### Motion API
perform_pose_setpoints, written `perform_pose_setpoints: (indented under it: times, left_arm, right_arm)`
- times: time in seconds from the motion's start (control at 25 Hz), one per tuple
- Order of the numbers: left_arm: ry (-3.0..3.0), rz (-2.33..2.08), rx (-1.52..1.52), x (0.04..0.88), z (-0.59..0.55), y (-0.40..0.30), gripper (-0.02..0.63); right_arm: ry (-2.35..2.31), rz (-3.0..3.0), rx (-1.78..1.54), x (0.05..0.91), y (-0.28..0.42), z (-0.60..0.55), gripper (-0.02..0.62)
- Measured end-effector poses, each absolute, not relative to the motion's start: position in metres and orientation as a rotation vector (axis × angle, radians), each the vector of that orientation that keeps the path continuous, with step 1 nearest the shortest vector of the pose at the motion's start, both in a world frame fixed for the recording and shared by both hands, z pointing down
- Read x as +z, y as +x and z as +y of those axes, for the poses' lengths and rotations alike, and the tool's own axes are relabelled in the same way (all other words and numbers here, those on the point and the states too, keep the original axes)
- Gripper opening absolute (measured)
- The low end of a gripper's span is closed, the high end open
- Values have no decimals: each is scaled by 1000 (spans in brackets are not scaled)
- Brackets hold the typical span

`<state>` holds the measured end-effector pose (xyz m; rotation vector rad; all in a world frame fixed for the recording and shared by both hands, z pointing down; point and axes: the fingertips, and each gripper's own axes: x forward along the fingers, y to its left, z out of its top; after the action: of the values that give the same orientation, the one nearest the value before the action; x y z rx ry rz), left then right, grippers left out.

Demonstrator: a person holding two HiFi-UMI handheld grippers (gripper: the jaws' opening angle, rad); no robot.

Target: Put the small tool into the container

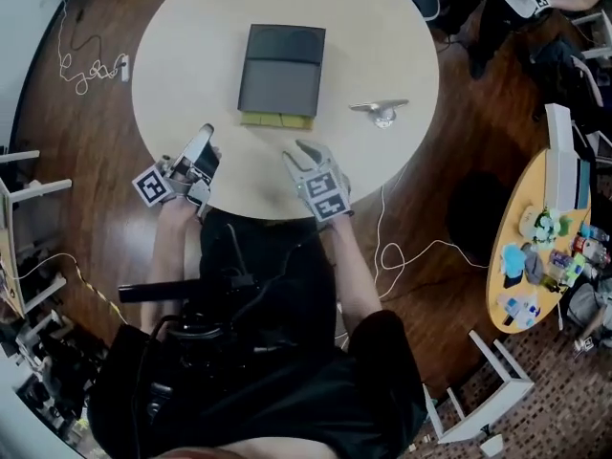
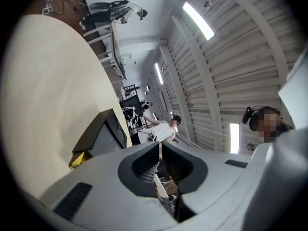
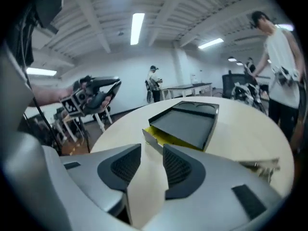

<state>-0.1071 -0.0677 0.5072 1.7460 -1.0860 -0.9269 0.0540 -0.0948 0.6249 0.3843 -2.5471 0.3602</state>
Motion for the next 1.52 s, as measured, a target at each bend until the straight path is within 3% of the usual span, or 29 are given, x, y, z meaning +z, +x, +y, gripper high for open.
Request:
perform_pose_setpoints:
  times: [0.24, 0.44, 0.72, 1.52]
  left_arm:
    - [1770, -1086, -965, 516, -138, -126, 14]
    - [1751, -1057, -827, 567, -203, -111, 14]
    - [1693, -1097, -593, 621, -240, -95, 11]
    - [1607, -1095, -599, 628, -254, -100, 3]
  right_arm:
    - [104, -2309, -310, 652, 3, -107, 153]
    - [-92, -1978, -549, 705, -8, -105, 146]
    - [-131, -1928, -464, 725, -5, -107, 40]
    - [-248, -2005, -358, 725, 33, -13, 23]
